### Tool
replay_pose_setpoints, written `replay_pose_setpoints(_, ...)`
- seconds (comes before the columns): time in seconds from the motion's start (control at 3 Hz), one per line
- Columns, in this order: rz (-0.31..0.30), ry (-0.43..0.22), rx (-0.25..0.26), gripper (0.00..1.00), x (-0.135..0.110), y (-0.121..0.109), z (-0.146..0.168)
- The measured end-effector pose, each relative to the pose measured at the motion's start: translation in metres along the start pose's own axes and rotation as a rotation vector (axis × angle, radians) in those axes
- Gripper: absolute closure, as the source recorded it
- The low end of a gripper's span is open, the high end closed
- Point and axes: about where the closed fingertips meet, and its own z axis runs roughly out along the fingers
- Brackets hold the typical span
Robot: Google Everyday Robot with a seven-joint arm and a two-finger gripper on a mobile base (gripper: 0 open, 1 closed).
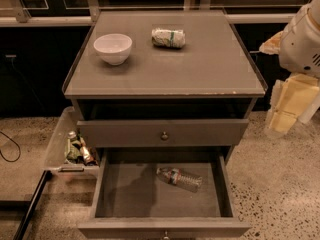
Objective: Pick water bottle from middle drawer and place on counter
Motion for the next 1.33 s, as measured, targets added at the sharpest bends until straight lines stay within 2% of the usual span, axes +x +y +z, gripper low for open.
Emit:
replay_pose_setpoints(0.33,0.022,-0.064,-0.062,0.00,-0.001,0.017,0.050)
replay_pose_setpoints(0.67,0.028,-0.097,-0.115,0.00,0.008,0.039,0.123)
replay_pose_setpoints(1.33,0.010,-0.149,-0.128,0.00,0.025,0.068,0.244)
